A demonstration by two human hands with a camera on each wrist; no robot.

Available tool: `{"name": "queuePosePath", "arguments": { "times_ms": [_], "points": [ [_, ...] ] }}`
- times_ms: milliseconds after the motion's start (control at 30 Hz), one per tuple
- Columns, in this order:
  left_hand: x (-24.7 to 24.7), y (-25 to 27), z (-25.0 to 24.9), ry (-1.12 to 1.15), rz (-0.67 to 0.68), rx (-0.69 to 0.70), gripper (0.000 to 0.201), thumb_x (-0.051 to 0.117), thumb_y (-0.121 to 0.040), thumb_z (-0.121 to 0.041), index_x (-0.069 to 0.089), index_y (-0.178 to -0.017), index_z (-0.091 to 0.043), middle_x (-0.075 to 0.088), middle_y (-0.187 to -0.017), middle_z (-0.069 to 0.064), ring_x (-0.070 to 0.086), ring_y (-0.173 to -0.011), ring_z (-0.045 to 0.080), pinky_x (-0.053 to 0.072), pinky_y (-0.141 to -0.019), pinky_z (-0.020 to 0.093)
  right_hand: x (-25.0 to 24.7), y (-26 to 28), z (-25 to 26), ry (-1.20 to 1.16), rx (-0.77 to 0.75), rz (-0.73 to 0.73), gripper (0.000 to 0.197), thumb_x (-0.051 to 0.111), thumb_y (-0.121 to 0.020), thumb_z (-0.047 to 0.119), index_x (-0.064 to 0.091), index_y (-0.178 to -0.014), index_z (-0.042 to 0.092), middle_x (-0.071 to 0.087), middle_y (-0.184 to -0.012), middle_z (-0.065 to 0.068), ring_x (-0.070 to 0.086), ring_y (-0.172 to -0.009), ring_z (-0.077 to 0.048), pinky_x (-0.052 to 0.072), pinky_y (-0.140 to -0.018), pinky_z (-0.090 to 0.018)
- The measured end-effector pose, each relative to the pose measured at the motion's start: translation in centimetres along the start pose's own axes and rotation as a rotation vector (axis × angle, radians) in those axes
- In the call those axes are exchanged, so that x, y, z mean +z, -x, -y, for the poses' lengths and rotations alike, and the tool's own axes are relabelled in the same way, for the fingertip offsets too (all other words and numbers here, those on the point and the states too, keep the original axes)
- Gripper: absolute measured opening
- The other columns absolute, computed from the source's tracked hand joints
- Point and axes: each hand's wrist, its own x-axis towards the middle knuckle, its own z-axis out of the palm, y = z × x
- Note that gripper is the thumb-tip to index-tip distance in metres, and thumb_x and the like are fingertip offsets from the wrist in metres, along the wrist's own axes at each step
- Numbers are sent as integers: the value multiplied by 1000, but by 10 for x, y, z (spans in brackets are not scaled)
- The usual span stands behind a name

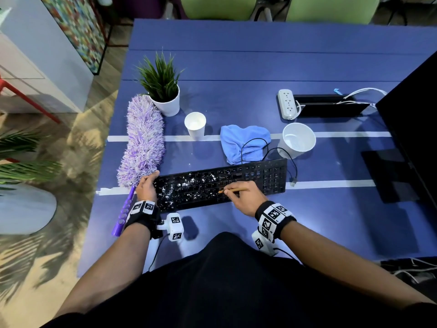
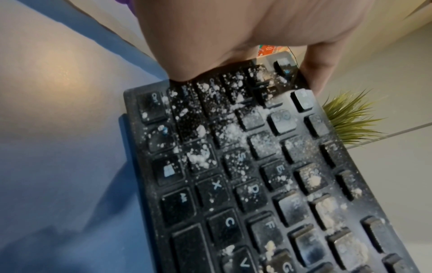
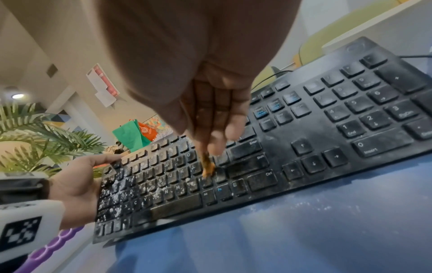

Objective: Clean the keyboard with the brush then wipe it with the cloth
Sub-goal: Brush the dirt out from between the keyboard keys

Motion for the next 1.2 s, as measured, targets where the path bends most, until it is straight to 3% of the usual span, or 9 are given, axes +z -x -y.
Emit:
{"name": "queuePosePath", "arguments": {
  "times_ms": [67,200,300,400,600,733,867,1067,1200],
  "points": [
    [2,-2,2,5,8,9,13,67,-86,-15,66,-76,-23,61,-79,-4,56,-82,16,47,-77,18,1,0,-4,98,37,-31,21,54,-91,26,73,-90,17,74,-94,-2,68,-85,-20,54,-78,-29],
    [0,-6,6,2,4,-18,13,70,-84,-22,63,-73,-23,60,-81,1,55,-84,20,45,-88,31,-7,1,-15,230,99,-121,25,51,-90,28,72,-87,15,73,-90,-8,67,-80,-29,56,-74,-36],
    [1,-6,6,7,-2,-21,12,70,-84,-21,63,-74,-22,61,-83,2,55,-83,20,46,-83,27,-6,4,-17,64,-36,-48,19,59,-91,24,74,-95,13,73,-97,-5,68,-84,-18,55,-82,-28],
    [3,-7,6,27,6,-14,8,70,-83,-19,66,-76,-21,63,-86,4,57,-85,21,47,-88,32,-10,5,-23,86,51,-14,19,57,-90,26,74,-90,18,74,-93,0,68,-79,-15,56,-76,-28],
    [0,-14,10,-9,8,-5,7,71,-81,-22,69,-74,-24,66,-81,-3,60,-90,21,47,-97,38,-29,9,-33,-8,-35,-421,13,62,-89,15,74,-93,12,71,-90,-2,63,-76,-8,49,-80,-15],
    [5,-12,7,29,10,-2,12,67,-86,-15,65,-75,-20,63,-79,-2,57,-87,21,47,-89,33,-20,17,-44,35,109,-79,19,59,-92,20,75,-94,10,73,-98,-2,63,-79,-6,53,-86,-23],
    [6,-12,5,55,0,26,16,65,-87,-12,63,-73,-19,60,-76,-2,56,-78,16,48,-74,21,-17,15,-50,-12,107,-246,17,60,-90,18,75,-90,10,73,-97,-3,67,-84,-13,53,-87,-27],
    [5,-17,8,75,7,-14,11,70,-82,-15,67,-72,-20,66,-75,-1,59,-82,21,49,-83,32,-6,12,-28,-112,5,-5,17,64,-90,18,74,-100,9,74,-97,-3,65,-80,-3,49,-79,-10],
    [6,-17,9,68,-3,26,16,66,-86,-9,66,-75,-20,66,-57,-19,58,-76,11,47,-74,17,-1,7,-24,31,6,21,17,61,-90,20,75,-97,13,75,-95,-1,65,-76,-8,46,-74,-12]
  ]
}}
